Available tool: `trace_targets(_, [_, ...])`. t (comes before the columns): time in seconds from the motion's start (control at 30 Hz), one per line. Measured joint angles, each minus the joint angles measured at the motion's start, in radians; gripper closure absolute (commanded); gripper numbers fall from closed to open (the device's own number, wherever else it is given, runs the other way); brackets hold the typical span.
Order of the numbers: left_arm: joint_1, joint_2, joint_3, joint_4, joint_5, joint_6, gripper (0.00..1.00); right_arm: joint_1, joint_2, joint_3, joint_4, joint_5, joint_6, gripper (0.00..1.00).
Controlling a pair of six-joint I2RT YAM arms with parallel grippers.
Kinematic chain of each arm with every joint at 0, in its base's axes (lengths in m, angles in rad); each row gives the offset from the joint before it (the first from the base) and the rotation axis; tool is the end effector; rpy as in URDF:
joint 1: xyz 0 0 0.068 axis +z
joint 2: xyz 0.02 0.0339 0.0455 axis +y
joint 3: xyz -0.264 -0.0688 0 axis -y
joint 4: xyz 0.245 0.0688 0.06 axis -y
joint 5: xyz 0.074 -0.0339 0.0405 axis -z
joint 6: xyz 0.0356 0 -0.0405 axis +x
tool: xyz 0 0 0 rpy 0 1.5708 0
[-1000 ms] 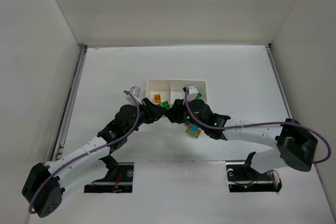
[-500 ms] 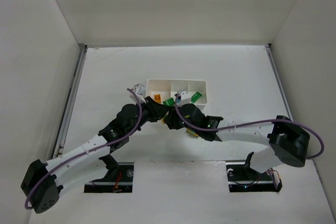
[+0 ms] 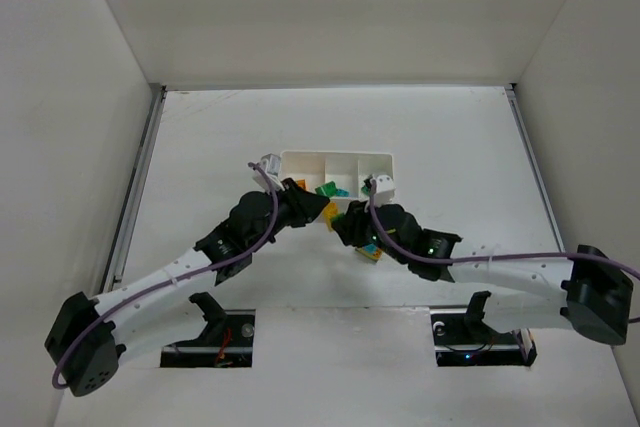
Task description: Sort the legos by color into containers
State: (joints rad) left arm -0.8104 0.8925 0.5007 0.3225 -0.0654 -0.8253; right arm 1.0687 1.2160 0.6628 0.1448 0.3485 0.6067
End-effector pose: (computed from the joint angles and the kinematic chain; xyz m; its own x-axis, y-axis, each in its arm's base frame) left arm 0.1485 -0.1527 0.2734 -0.5306 -0.5060 -0.6800 0.4249 0.5354 -0.7299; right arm 0.1391 0.2281 0.2407 -0.5408 0.1285 -0.8313 -0.4440 0.7958 0.4119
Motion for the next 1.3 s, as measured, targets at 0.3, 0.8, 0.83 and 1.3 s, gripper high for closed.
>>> trace_targets(0.3, [-0.012, 0.276, 0.154, 0.097, 0.025, 0.0, 0.86, -0.027, -0.164, -0.155, -0.098, 0.038, 0.039, 0.82])
trace_targets(0.8, [-0.006, 0.673, 0.407, 0.136, 0.067, -0.007, 0.53, -0.028, -0.342, -0.223, -0.174, 0.064, 0.076, 0.81])
trace_targets(0.83, [-0.006, 0.68, 0.413, 0.136, 0.071, -0.007, 0.53, -0.029, -0.349, -0.223, -0.175, 0.064, 0.078, 0.81])
trace_targets(1.3, [0.0, 0.4, 0.229, 0.045, 0.076, 0.015, 0.5, -0.054, -0.249, -0.199, -0.186, 0.064, 0.04, 0.81])
